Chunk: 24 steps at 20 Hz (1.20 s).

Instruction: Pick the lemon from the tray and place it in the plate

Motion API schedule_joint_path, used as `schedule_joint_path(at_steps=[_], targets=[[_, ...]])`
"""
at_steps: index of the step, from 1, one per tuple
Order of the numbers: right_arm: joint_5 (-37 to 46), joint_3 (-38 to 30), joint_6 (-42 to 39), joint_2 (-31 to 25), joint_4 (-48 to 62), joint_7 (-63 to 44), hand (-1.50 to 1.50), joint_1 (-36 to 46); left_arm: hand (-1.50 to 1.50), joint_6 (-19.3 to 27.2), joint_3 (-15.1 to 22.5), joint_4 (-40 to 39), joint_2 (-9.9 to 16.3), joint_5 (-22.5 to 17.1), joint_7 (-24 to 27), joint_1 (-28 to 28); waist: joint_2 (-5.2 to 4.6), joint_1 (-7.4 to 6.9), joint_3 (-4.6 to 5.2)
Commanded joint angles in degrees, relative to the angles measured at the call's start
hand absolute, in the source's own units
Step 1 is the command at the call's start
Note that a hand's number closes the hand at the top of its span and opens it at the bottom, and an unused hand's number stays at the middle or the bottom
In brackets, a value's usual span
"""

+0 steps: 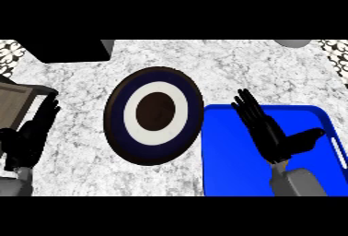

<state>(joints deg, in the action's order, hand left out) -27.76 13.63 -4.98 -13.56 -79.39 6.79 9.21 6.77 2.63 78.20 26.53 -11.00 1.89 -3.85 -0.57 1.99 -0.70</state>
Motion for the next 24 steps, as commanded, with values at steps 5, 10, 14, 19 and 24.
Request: schedule_joint_path(at_steps=[5, 10, 14, 19, 24], targets=[[12.7, 8.5, -2.8, -1.3, -4.3, 3.9, 1.50, 9.1, 0.00, -0.8, 0.2, 8.2, -0.3, 0.2, 0.5, -9.0, 1.04, -2.73, 0.70], [40.1, 14.3, 12.9, -13.0, -0.5, -4.3, 1.50, 9.8, 0.00, -1.6, 1.3, 8.4, -0.8, -0.5, -1.7, -10.4, 1.62, -1.01, 1.05], [37.2, 13.9, 28.4, 3.3, -0.9, 6.4, -1.50, -4.3, 0.00, -3.8, -0.1, 9.6, 0.1, -2.5, -2.7, -10.4, 0.71, -1.22, 0.60], [33.2, 9.6, 27.1, 2.2, -5.4, 17.5, -1.50, -8.0, 0.00, -1.1, 0.1, 11.7, -1.5, -0.3, -7.9, -14.0, 0.69, -1.55, 0.66], [39.6, 8.2, 28.2, -7.0, -21.0, 5.6, -1.50, -12.2, 0.00, -4.1, -1.9, 12.8, -0.4, -0.7, -5.2, -9.9, 0.80, -1.56, 0.77]])
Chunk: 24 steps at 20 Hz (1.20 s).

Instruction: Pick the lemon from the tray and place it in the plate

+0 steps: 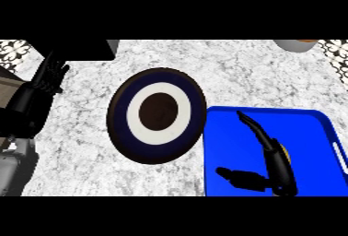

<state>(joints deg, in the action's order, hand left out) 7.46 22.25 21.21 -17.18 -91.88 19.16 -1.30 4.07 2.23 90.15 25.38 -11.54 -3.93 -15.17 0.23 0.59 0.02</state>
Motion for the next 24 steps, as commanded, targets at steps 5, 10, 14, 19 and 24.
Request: schedule_joint_path(at_steps=[5, 10, 14, 19, 24], targets=[[12.6, -0.8, -3.9, -16.0, -14.7, -24.9, -1.50, -3.1, 0.00, 1.0, 1.0, 0.8, -1.8, 1.5, -0.5, 1.1, 0.27, 0.90, 0.31], [14.5, -1.8, -17.2, -26.1, -17.8, -43.6, -1.50, 1.1, 0.00, -0.1, 0.6, 1.0, -1.5, 0.8, 0.2, 1.9, 0.06, -0.23, 0.49], [11.0, 0.3, -28.6, -29.8, -19.6, -54.3, -1.50, 3.2, 0.00, 0.3, 1.2, 3.9, -1.1, 0.9, -4.1, -0.6, -0.07, -1.14, 0.21], [7.6, 2.5, -37.7, -26.2, -20.5, -65.7, -1.50, 9.6, 0.00, 1.0, 1.1, 0.8, -3.3, 3.0, -1.4, -1.5, -0.33, -0.97, 0.04], [12.3, 4.3, -41.2, -21.4, -19.1, -72.8, -1.50, 12.5, 0.00, -1.0, 0.0, 4.3, -2.6, 3.0, -4.0, 0.8, -0.21, -0.99, 0.00]])
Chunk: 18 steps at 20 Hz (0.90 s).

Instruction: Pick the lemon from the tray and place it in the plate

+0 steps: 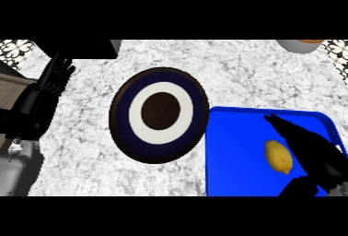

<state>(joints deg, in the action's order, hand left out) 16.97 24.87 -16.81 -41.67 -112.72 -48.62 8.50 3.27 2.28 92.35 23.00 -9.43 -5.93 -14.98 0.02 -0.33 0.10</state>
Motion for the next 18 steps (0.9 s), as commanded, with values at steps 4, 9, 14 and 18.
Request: schedule_joint_path(at_steps=[4, 9, 14, 18], targets=[[6.9, 0.2, -4.4, 3.3, 7.0, -0.6, -1.50, 1.2, 0.00, -1.5, -2.4, -0.3, -0.3, 0.7, -1.6, -1.6, -0.04, 0.30, -0.10], [8.9, -1.1, -7.5, 7.1, 10.5, -3.0, -1.50, 1.8, 0.00, -4.3, -4.0, -1.8, -0.5, 1.1, 0.8, -0.4, -0.04, 0.22, -0.09], [9.9, -6.5, -9.6, 7.0, 14.3, 2.3, -1.50, 1.2, 0.00, -3.7, -4.1, -4.6, -3.9, 3.2, 3.6, -0.7, -0.06, 0.41, -0.09], [15.0, -4.6, -5.4, 7.6, 14.0, 8.5, -1.50, -7.4, 0.00, -4.5, -5.1, 1.3, -3.0, 2.8, -1.3, 0.5, 0.05, 0.54, -0.11]])
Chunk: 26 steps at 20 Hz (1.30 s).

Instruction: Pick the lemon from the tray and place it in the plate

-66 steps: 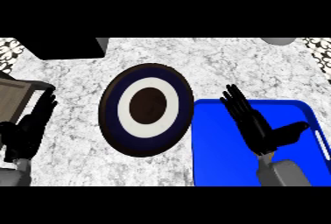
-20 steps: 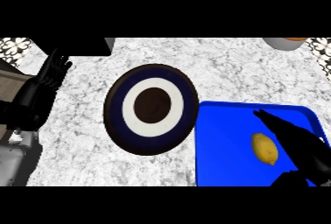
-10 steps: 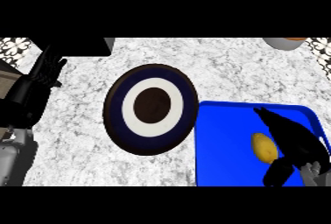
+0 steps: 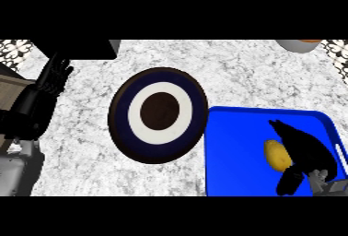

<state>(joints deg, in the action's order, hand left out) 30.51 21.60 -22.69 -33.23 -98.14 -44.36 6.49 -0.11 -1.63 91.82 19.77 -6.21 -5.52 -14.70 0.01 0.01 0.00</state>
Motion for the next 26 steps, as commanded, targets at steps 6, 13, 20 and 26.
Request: schedule_joint_path(at_steps=[6, 13, 20, 26], targets=[[7.7, -1.2, 1.8, 5.6, 13.5, 9.4, -1.50, 0.2, 0.00, 1.0, 1.3, 2.1, -4.1, 4.3, -0.9, 1.1, -0.05, -0.19, -0.02], [13.4, -2.2, -0.2, 6.4, 15.6, 10.9, -1.50, -1.0, 0.00, -3.7, -3.9, 1.3, -1.9, 1.2, -2.2, -1.2, 0.01, 0.04, 0.00], [19.7, -4.8, 17.0, 6.7, 22.2, 22.6, 1.50, 4.7, 0.00, -2.0, -2.4, -0.4, -3.4, 3.2, -2.9, -3.3, -0.07, -0.11, -0.04], [28.1, -5.3, 29.8, 12.1, 7.1, 1.0, 1.50, -13.9, 0.00, -2.3, -5.8, 1.3, -1.2, 2.5, -1.2, 3.1, 1.48, 4.60, 0.14]])
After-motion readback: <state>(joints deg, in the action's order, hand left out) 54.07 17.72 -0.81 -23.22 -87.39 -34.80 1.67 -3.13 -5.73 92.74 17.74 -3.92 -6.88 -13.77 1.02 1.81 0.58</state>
